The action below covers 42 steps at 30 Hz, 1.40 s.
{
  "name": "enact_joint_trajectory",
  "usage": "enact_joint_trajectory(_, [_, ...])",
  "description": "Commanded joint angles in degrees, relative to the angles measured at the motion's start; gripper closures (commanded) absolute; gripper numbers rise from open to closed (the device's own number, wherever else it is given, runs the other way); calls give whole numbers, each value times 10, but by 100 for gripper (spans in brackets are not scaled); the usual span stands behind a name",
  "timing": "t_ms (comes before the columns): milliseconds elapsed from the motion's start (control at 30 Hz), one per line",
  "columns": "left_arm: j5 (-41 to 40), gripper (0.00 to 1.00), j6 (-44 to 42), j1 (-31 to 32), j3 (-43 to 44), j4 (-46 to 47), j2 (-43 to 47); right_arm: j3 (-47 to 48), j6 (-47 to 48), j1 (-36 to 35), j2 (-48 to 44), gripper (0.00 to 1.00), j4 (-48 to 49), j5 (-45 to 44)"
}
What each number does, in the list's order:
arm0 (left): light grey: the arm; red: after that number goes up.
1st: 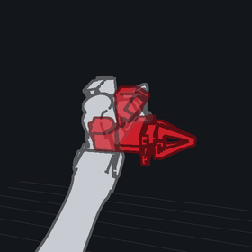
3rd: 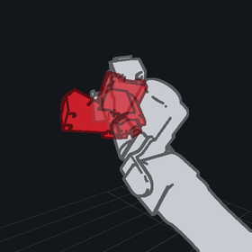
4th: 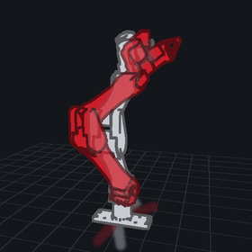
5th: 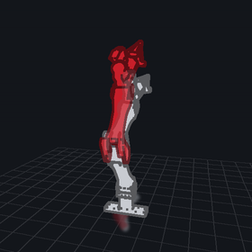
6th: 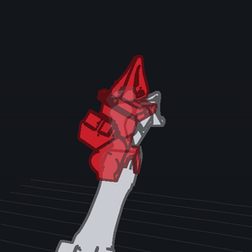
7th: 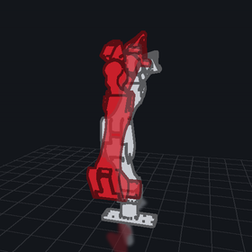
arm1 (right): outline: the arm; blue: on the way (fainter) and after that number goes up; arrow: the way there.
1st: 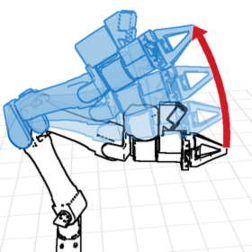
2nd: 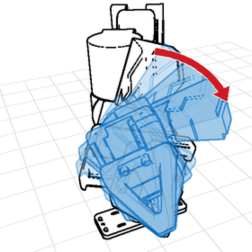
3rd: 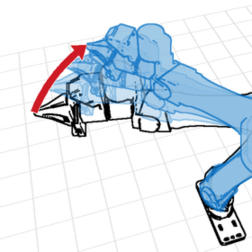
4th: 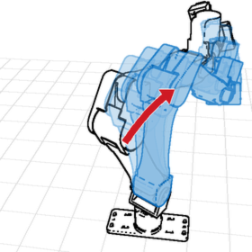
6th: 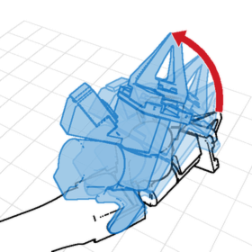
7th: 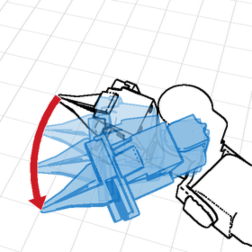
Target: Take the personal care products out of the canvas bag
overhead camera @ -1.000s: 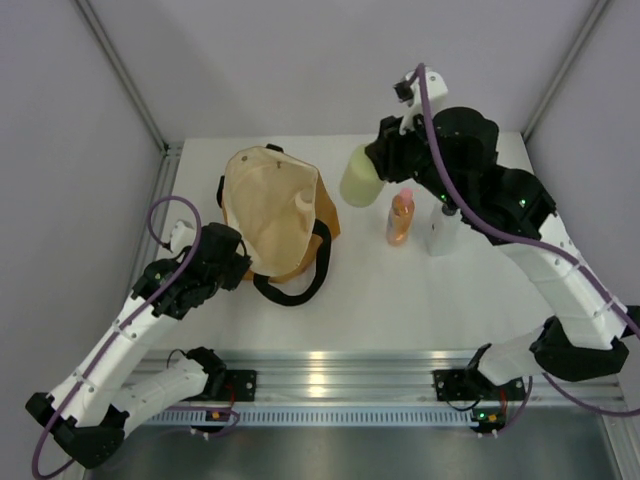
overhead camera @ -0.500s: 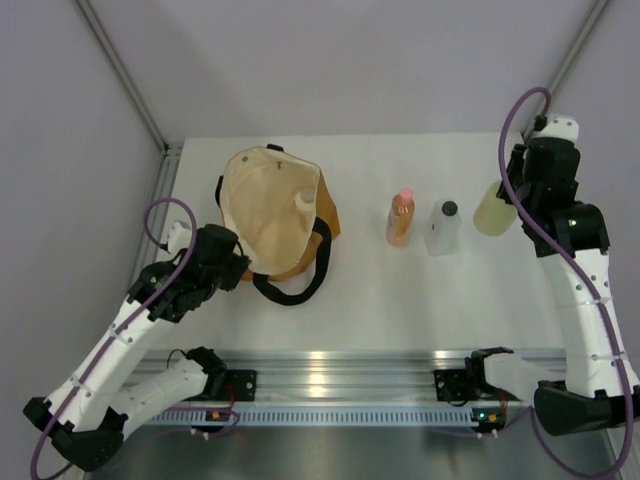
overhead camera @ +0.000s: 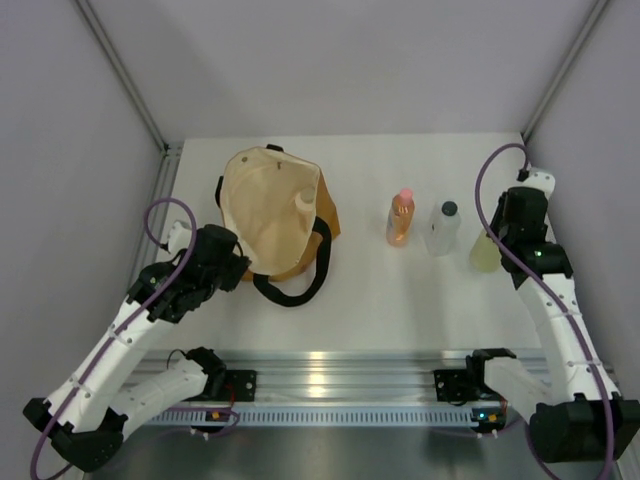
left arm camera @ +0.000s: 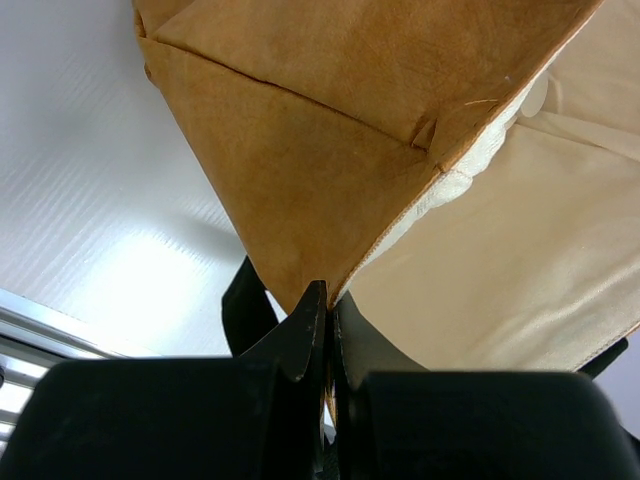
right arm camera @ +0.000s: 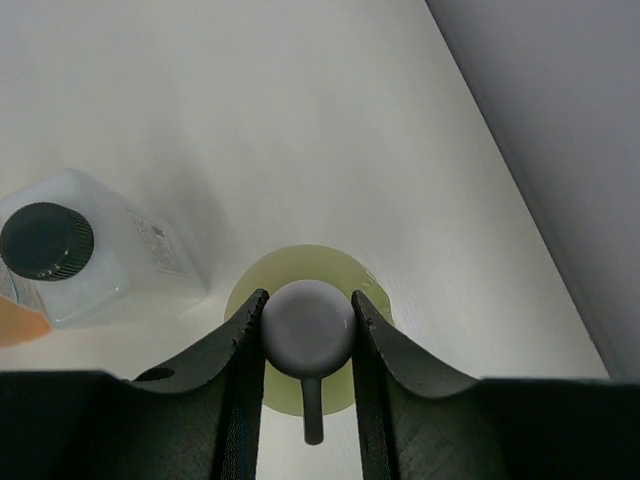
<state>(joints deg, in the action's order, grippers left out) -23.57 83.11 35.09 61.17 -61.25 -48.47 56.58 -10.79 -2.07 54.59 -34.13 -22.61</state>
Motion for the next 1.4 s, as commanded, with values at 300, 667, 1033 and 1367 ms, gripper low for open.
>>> enact_joint_trajectory(300, [10,100,-11,2,12,18,3,-123,-10,15,-41,100,309,20])
enact_joint_trajectory(667, [12,100,-8,2,4,18,5,-196,-6,15,-40,100,388,46])
enact_joint_trajectory(1033, [19,100,-2,2,-3,20,5,-218,9,15,-48,50,377,66])
enact_joint_trajectory(1367, [20,100,-7,2,1,22,4,-128,-3,15,-55,19,284,87])
